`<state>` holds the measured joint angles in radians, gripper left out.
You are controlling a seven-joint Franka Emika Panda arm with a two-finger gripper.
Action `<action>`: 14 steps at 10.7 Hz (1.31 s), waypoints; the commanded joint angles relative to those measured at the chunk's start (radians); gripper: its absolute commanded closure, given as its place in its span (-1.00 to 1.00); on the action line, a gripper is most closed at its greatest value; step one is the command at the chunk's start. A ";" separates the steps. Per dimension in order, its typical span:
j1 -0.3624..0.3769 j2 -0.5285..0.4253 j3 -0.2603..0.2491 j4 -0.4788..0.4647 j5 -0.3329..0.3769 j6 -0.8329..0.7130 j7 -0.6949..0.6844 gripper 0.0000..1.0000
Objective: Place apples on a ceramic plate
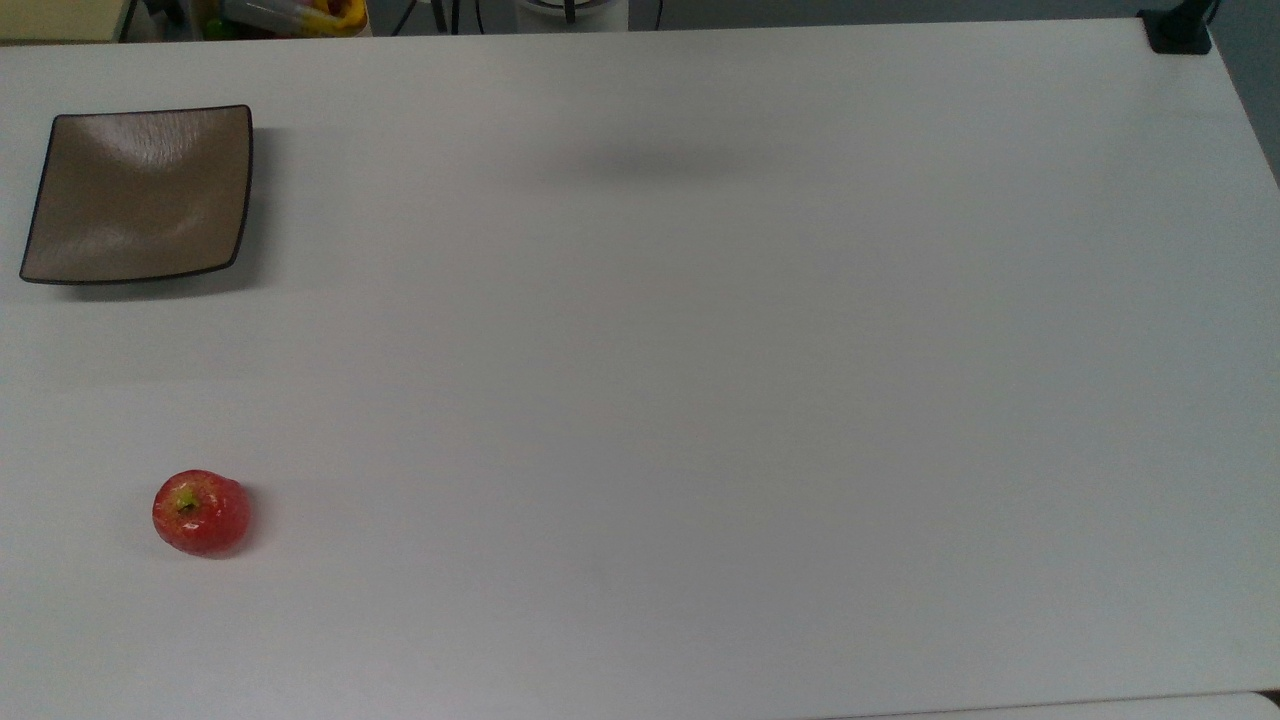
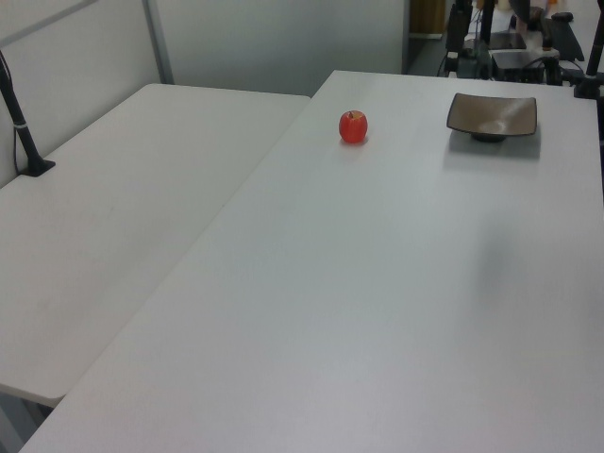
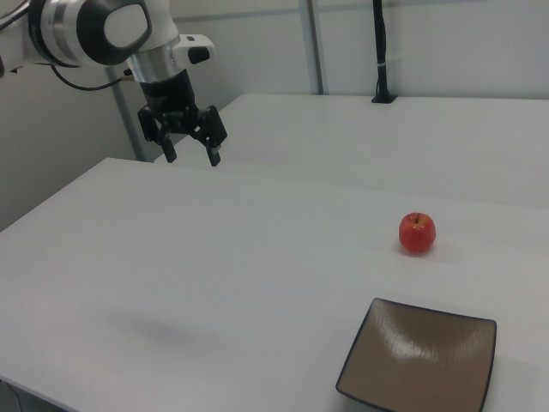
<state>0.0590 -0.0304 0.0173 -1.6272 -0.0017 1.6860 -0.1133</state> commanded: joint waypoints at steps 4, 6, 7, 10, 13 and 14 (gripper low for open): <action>-0.005 0.144 -0.028 0.133 0.032 0.007 -0.011 -1.00; -0.011 0.179 -0.065 0.162 0.034 0.123 -0.011 -1.00; -0.031 0.196 -0.068 0.162 0.034 0.214 -0.011 -1.00; -0.096 0.259 -0.077 0.162 0.052 0.426 -0.008 -1.00; -0.140 0.355 -0.082 0.165 0.066 0.649 -0.008 -1.00; -0.148 0.395 -0.085 0.174 0.066 0.725 -0.008 -1.00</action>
<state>-0.0765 0.2780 -0.0577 -1.4860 0.0445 2.2707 -0.1133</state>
